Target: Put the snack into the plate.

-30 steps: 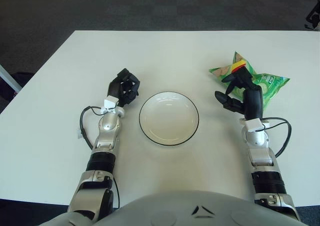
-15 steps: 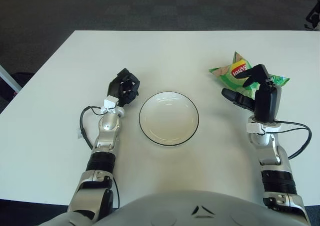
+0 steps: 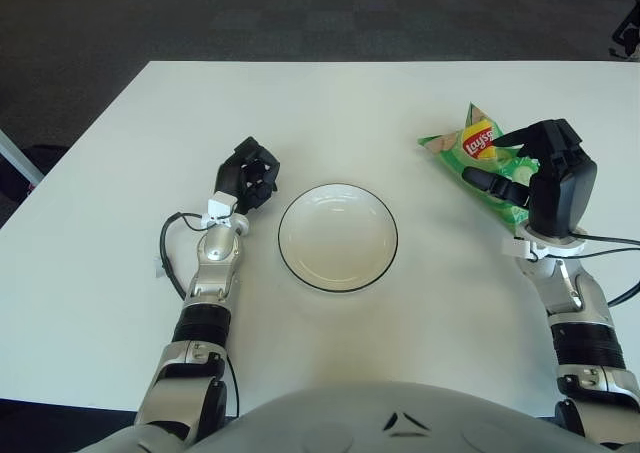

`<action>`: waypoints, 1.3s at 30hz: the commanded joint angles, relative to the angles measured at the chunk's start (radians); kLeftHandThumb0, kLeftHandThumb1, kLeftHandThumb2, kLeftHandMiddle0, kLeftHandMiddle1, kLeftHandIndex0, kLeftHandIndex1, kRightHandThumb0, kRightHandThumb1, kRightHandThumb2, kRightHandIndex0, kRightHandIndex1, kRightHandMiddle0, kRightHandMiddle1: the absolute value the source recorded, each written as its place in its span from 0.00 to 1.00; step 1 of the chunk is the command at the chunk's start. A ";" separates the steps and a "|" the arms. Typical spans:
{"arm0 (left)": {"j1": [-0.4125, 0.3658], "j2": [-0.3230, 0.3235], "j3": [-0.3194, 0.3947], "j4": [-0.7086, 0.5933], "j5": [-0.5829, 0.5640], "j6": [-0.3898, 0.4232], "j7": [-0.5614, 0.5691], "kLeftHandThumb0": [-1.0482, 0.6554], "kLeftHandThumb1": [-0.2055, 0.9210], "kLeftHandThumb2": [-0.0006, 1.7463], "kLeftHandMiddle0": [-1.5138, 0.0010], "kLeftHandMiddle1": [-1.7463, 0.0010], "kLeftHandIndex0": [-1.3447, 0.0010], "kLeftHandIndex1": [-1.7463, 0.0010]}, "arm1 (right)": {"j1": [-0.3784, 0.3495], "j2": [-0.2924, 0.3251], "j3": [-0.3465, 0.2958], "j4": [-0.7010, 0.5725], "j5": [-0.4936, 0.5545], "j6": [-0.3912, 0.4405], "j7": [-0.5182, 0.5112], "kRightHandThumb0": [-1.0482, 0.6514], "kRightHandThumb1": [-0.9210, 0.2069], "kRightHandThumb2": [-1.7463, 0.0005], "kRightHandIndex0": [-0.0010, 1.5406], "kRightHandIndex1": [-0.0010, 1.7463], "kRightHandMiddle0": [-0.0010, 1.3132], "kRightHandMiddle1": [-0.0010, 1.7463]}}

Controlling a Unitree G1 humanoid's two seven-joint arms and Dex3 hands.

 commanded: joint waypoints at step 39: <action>0.018 0.004 0.000 0.034 -0.001 -0.017 -0.005 0.46 1.00 0.17 0.38 0.00 0.45 0.00 | 0.039 -0.037 0.106 -0.104 0.332 0.405 0.596 0.15 0.00 0.76 0.12 0.00 0.26 0.04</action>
